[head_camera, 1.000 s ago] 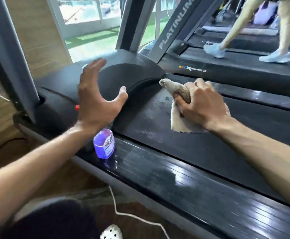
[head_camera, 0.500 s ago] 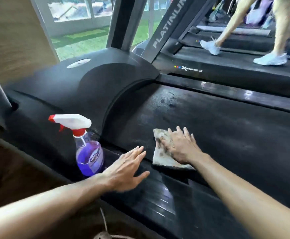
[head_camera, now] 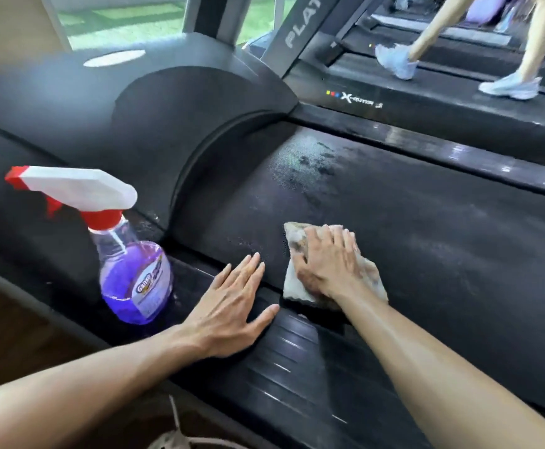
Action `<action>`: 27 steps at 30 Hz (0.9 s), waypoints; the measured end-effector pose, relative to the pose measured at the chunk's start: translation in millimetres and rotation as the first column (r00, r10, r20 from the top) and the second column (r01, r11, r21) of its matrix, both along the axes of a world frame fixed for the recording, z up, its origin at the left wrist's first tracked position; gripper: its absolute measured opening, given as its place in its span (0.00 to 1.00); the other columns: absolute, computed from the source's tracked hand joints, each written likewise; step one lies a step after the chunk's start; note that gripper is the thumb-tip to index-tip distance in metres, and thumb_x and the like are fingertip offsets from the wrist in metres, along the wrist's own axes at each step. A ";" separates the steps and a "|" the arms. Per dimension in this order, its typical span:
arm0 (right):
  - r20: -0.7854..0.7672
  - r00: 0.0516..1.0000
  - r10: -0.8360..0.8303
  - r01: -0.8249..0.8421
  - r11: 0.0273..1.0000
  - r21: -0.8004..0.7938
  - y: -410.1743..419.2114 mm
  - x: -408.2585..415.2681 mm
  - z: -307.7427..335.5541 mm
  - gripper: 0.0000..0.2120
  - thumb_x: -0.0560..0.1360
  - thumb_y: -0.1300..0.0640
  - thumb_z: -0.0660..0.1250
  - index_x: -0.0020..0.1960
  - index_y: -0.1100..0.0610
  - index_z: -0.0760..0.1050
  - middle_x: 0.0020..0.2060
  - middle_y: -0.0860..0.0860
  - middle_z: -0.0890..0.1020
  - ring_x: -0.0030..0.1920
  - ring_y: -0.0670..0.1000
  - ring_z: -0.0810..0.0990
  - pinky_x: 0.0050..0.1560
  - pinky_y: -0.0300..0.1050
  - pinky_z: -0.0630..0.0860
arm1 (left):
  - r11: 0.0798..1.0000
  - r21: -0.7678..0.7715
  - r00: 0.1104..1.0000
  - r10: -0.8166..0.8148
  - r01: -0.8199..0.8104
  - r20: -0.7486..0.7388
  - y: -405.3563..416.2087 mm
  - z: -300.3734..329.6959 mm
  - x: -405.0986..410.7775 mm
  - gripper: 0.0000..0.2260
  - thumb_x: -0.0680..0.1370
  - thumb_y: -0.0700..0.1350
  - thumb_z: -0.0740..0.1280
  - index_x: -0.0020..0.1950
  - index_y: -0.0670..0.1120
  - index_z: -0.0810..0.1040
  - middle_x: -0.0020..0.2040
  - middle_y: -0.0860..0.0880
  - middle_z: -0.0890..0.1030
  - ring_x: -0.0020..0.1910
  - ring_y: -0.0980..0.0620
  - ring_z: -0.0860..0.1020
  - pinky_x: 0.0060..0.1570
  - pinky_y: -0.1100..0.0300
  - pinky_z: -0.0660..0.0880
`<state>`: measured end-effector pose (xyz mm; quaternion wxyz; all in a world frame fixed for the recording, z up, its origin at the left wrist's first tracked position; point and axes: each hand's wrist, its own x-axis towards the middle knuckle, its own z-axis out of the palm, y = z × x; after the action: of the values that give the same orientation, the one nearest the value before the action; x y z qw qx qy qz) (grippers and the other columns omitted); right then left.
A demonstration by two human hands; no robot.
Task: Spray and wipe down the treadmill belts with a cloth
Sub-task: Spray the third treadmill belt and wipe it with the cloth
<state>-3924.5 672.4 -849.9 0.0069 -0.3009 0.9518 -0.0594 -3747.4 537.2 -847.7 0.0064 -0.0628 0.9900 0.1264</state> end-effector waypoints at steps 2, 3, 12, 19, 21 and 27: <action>0.008 1.000 0.003 -0.002 0.997 -0.071 1.7 2.8 -6.2 0.38 0.73 0.37 0.39 0.76 0.49 0.66 0.81 0.59 0.61 0.82 0.58 0.51 0.81 0.59 0.39 | 0.999 -0.019 0.999 -0.032 0.032 0.007 -1.9 -2.6 1.9 0.43 0.75 0.71 0.40 0.84 0.46 0.44 0.83 0.51 0.39 0.80 0.60 0.35 0.80 0.55 0.39; -0.014 1.000 0.012 -0.013 0.993 -0.116 4.0 3.9 -9.1 0.39 0.72 0.37 0.40 0.77 0.49 0.66 0.82 0.58 0.57 0.83 0.56 0.48 0.81 0.59 0.36 | 0.999 -0.022 0.999 -0.032 0.032 -0.003 -2.6 -2.9 1.7 0.43 0.75 0.71 0.40 0.84 0.47 0.44 0.83 0.52 0.39 0.80 0.60 0.35 0.80 0.55 0.40; -0.038 0.999 0.028 -0.038 0.960 -0.277 8.4 3.4 -19.5 0.36 0.74 0.39 0.48 0.77 0.51 0.70 0.79 0.50 0.67 0.81 0.54 0.59 0.82 0.50 0.42 | 0.998 -0.048 0.998 0.036 -0.038 -0.054 -22.1 -7.3 3.8 0.43 0.76 0.71 0.42 0.84 0.46 0.46 0.83 0.52 0.42 0.80 0.60 0.36 0.79 0.55 0.38; -0.036 0.999 0.023 -0.031 0.974 -0.225 9.4 5.5 -16.1 0.34 0.74 0.38 0.46 0.78 0.40 0.66 0.82 0.46 0.60 0.83 0.54 0.53 0.81 0.60 0.39 | 0.987 -0.075 0.988 0.133 -0.139 -0.076 -23.6 -17.2 9.3 0.45 0.75 0.72 0.40 0.84 0.44 0.49 0.84 0.49 0.46 0.81 0.56 0.41 0.79 0.55 0.39; 0.021 0.999 0.038 -0.033 0.981 -0.190 8.2 6.1 -12.4 0.37 0.72 0.37 0.43 0.79 0.39 0.64 0.83 0.45 0.58 0.83 0.54 0.49 0.80 0.58 0.34 | 0.984 -0.078 0.985 0.151 -0.158 -0.085 -24.7 -18.9 10.1 0.45 0.75 0.72 0.40 0.83 0.43 0.50 0.84 0.49 0.47 0.82 0.56 0.42 0.79 0.54 0.40; 0.082 0.996 0.030 -0.022 0.994 -0.102 5.4 -1.1 -12.3 0.29 0.79 0.39 0.51 0.81 0.37 0.59 0.84 0.44 0.52 0.84 0.53 0.43 0.79 0.60 0.30 | 0.985 -0.033 0.981 0.163 -0.168 -0.103 -21.5 -16.7 6.9 0.45 0.74 0.72 0.42 0.83 0.44 0.55 0.83 0.49 0.51 0.81 0.58 0.45 0.79 0.55 0.43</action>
<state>-3925.7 677.8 -862.2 0.0320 -0.3105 0.9424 -0.1200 -3740.5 515.7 -864.4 -0.0549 -0.1386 0.9828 0.1091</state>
